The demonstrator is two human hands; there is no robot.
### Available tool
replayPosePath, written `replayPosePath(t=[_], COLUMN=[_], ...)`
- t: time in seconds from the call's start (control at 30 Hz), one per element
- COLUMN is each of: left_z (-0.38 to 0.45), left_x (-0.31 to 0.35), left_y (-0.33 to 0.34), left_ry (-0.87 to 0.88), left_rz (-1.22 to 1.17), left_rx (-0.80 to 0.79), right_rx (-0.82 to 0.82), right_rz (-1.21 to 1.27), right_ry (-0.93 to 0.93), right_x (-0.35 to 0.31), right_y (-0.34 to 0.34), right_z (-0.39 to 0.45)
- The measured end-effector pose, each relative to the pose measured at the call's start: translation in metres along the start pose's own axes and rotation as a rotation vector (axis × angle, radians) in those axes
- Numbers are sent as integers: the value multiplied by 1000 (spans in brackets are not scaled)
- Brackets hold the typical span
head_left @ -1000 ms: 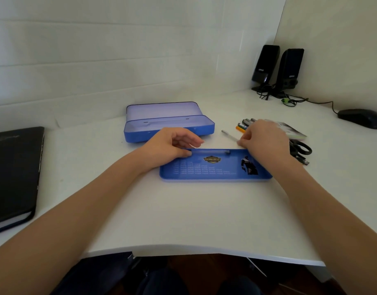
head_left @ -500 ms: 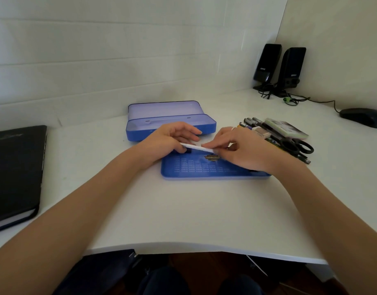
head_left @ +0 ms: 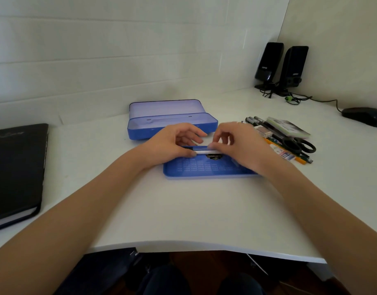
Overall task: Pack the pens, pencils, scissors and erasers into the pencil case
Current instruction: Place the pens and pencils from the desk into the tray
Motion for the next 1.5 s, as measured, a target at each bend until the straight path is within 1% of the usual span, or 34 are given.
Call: replayPosePath(t=[0.1,0.13,0.17,0.27,0.37,0.53,0.63,0.73,0.8,0.87,0.9,0.97,1.07,1.13,1.2,1.4,1.5], left_z=[1,1,1,2,2,2,2,2,2,3,3,3,2,2,2,2,1], left_x=[-2,-3,-3,-3,-4,-3,-3,-3,-2,-3,-3,-3,-4,-5,-6,-8,-7], left_y=[-1,0,0,-1,-1,0,-1,-1,0,-2,-4,-6,-8,-9,-13,-15,-12], left_ry=[-10,-15,-18,-12,-5,-2,-1,6,5,-8,-15,-25,-55,-73,-84,-106,-114], left_rz=[-2,-6,-12,-22,-24,-25,-31,-36,-40,-63,-76,-96,-123,-89,-64,-132,-118], left_rx=[0,-3,-3,6,15,13,8,7,2,-1,-1,1,12,23,48,91,74], right_rx=[194,216,189,17,-23,-36,-14,83,172,201,187,126,-13,-111,-173,-150,-207], right_rz=[-117,-173,-249,-464,-512,-509,-513,-469,-296,-49,34,122,185,211,204,185,218], right_ry=[214,287,366,568,646,629,606,511,426,324,274,191,88,25,-11,-21,-51], right_x=[41,57,72,108,122,121,114,98,84,66,56,40,22,12,7,8,1], right_y=[-33,-40,-43,-36,-33,-26,-26,-33,-41,-44,-43,-38,-27,-18,-10,-9,-5], right_z=[-1,-3,-4,-11,-14,-12,-10,-8,-7,-5,-4,-4,-7,-8,-9,-7,-11])
Point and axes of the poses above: each hand's wrist, its own z-axis towards the middle knuckle, its own y-axis out of the palm, x = y × z, the point moved 10 cm from there along z, towards the middle knuckle, and after that the axes turned 11 degrees about -z, right-handed, at the moved point
